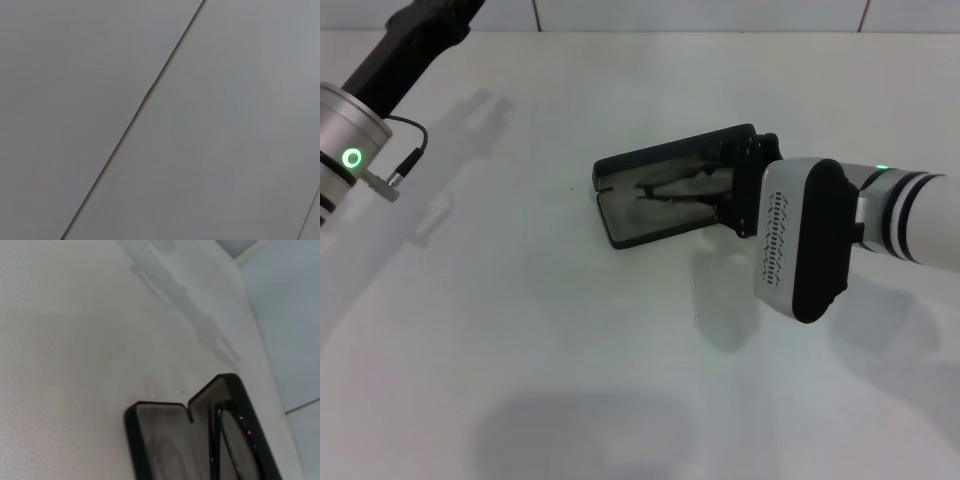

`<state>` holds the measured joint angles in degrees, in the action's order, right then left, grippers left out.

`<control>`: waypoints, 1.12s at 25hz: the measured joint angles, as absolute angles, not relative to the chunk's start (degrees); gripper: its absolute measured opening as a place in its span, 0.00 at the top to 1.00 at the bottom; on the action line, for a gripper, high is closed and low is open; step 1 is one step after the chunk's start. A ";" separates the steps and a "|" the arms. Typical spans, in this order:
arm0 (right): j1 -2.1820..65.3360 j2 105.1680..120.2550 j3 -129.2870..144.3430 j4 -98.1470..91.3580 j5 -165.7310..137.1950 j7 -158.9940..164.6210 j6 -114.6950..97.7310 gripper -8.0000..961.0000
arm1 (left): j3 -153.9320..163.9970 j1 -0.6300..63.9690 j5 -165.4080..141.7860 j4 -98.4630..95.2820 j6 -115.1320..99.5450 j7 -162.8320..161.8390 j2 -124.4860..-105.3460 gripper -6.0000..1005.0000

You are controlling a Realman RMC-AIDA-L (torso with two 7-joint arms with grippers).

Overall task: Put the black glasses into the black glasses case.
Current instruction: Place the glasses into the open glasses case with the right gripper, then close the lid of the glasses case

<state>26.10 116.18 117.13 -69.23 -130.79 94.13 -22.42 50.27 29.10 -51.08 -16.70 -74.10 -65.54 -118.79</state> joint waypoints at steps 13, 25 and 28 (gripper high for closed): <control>25.26 116.19 119.06 -69.45 -130.33 94.37 -20.52 0.39 | 50.28 28.89 -51.30 -16.70 -74.08 -65.69 -118.84 0.48; 20.88 115.70 99.67 -73.77 -112.09 94.11 -47.17 0.37 | 51.09 34.84 -66.40 -17.86 -63.90 -75.94 -115.38 0.48; 22.01 115.68 86.74 -69.07 -105.31 93.78 -61.07 0.37 | 51.08 37.76 -76.76 -20.40 -59.05 -82.48 -115.04 0.47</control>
<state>22.00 115.68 86.74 -69.07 -105.31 93.78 -61.07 51.08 37.76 -76.76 -20.40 -59.05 -82.48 -115.04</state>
